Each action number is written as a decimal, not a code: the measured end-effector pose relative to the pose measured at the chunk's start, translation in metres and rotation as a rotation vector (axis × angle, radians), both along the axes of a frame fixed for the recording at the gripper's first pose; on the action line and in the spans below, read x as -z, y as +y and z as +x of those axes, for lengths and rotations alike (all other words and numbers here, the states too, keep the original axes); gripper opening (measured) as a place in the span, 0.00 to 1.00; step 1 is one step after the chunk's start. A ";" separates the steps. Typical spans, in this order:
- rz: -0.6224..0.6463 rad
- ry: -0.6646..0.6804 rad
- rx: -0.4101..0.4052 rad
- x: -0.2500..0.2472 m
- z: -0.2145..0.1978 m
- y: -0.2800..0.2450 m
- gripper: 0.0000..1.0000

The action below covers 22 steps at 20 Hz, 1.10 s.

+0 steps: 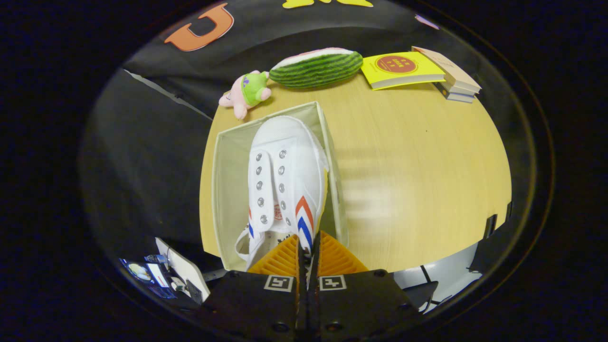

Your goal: Open the storage box then place both shoes into the box .Put the left shoe in first, then the right shoe, with the right side of both shoes facing outward in a uniform manner.

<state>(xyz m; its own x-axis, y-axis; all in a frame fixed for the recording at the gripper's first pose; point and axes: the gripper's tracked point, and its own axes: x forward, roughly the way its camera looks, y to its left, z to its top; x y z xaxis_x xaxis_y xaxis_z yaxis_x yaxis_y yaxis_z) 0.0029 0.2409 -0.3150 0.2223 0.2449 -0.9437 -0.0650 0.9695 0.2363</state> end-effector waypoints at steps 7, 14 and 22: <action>0.018 -0.153 -0.008 -0.016 0.012 0.001 0.61; -0.026 -0.413 0.025 -0.074 0.038 -0.023 0.86; -0.107 -0.806 0.119 -0.185 0.045 -0.076 0.88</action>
